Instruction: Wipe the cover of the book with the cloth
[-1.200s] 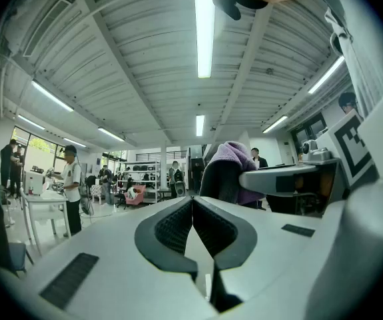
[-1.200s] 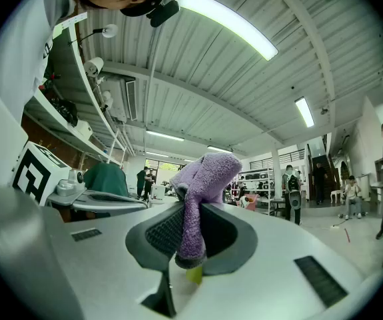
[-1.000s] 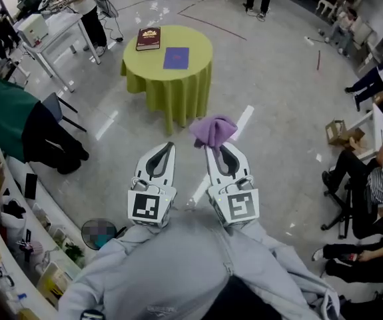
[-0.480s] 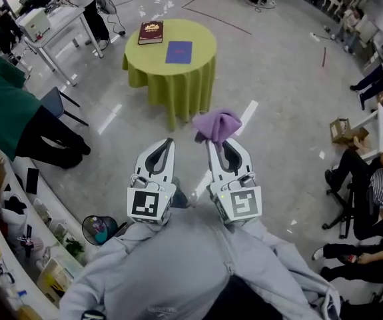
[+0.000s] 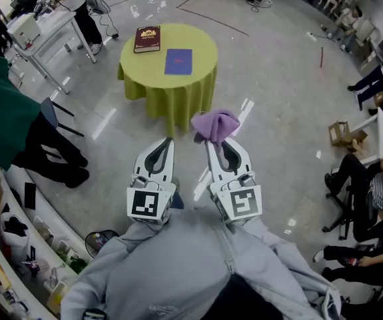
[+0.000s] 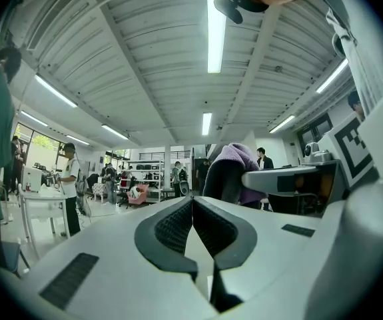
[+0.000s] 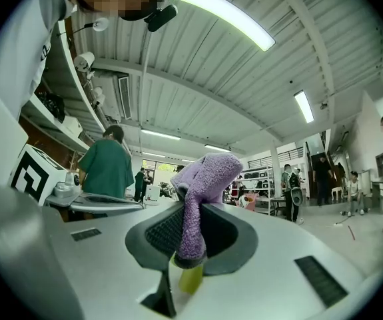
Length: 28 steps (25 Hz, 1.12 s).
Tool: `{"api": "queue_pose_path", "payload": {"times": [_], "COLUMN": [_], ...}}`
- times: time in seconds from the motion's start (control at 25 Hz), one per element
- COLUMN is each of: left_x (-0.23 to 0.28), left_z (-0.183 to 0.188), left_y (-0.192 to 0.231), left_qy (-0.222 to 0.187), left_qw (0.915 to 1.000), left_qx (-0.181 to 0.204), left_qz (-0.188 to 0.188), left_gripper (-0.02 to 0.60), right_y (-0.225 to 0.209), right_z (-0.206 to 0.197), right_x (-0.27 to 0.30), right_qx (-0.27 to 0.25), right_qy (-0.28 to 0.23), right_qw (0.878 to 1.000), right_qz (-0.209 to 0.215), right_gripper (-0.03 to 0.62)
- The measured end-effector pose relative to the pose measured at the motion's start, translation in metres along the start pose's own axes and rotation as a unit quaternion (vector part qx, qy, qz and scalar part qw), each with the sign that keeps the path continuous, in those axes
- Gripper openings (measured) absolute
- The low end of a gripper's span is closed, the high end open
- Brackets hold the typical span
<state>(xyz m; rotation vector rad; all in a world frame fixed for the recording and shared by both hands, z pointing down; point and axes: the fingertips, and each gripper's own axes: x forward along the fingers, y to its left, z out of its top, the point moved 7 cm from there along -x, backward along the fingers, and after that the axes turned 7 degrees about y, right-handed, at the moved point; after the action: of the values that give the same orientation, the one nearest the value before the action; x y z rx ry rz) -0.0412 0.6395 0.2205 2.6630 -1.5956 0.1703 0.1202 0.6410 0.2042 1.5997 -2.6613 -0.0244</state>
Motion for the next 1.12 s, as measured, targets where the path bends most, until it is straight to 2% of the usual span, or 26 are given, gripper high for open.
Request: {"api": "queue_pose_path", "payload": {"times": [0.08, 0.2, 0.4, 0.6, 0.72, 0.88, 1.12], "left_x": [0.022, 0.055, 0.099, 0.13, 0.147, 0.166, 0.183], "left_z": [-0.001, 0.003, 0.007, 0.005, 0.003, 0.004, -0.005], "left_y": [0.022, 0.053, 0.093, 0.117, 0.127, 0.143, 0.16], "left_qy": [0.004, 0.0, 0.003, 0.016, 0.017, 0.007, 0.016], "left_qw": [1.0, 0.9999, 0.9997, 0.999, 0.9984, 0.9974, 0.9962], "left_qx": [0.001, 0.001, -0.002, -0.007, -0.004, -0.001, -0.007], "left_qz": [-0.004, -0.013, -0.025, -0.041, -0.054, -0.072, -0.085], "left_gripper": [0.018, 0.018, 0.018, 0.018, 0.018, 0.018, 0.018], "right_y": [-0.005, -0.013, -0.025, -0.034, -0.041, -0.044, -0.047], "right_z": [-0.001, -0.002, -0.003, -0.007, -0.01, -0.012, -0.018], "right_x": [0.03, 0.068, 0.12, 0.154, 0.17, 0.191, 0.21], "right_qx": [-0.001, -0.004, -0.002, 0.002, 0.002, 0.002, 0.004], "right_qy": [0.003, 0.039, 0.045, 0.04, 0.055, 0.044, 0.051], "right_qw": [1.0, 0.999, 0.999, 0.999, 0.997, 0.998, 0.996], "right_qz": [-0.003, -0.01, -0.023, -0.035, -0.047, -0.055, -0.07], "right_gripper": [0.072, 0.072, 0.072, 0.072, 0.072, 0.072, 0.072]}}
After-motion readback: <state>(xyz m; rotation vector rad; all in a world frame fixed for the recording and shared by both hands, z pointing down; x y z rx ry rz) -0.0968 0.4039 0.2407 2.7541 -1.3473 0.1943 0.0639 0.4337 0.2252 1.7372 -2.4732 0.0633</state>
